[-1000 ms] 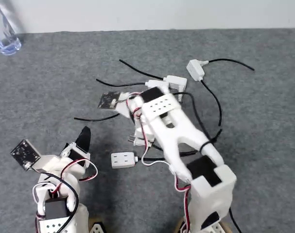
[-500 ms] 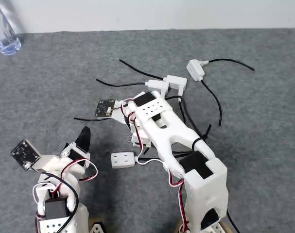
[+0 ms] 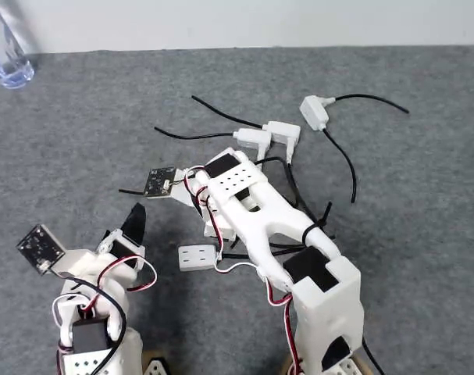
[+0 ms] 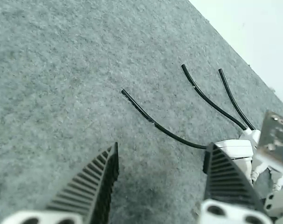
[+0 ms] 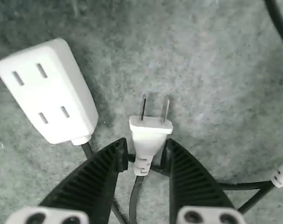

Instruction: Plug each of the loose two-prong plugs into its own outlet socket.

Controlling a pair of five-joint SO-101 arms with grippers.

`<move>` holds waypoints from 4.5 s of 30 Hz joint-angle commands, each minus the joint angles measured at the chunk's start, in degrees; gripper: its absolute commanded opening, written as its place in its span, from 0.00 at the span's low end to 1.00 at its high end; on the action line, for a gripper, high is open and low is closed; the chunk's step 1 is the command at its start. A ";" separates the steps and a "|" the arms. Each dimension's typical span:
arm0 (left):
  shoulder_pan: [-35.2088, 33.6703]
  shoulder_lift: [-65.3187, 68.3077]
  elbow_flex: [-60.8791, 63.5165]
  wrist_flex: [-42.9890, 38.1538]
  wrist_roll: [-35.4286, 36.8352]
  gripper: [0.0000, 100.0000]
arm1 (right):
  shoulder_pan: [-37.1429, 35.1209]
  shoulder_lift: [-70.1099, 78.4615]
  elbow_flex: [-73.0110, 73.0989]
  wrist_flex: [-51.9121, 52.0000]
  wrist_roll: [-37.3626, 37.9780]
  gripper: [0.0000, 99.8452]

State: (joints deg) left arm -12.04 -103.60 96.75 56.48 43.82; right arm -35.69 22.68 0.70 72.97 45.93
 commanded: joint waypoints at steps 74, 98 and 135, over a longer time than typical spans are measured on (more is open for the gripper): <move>10.46 -0.53 -0.31 -5.27 3.08 0.28 | -14.37 -28.35 -13.71 15.96 -8.70 0.01; 10.55 -0.53 -0.31 -5.36 3.08 0.28 | -14.37 -28.35 -20.48 18.68 -8.70 0.01; -25.93 -0.62 -0.22 8.09 -18.64 0.28 | -10.86 -7.96 -22.33 23.25 -3.78 0.01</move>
State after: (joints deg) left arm -35.25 -103.60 96.84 63.43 30.20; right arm -46.24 13.10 -20.22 95.74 41.36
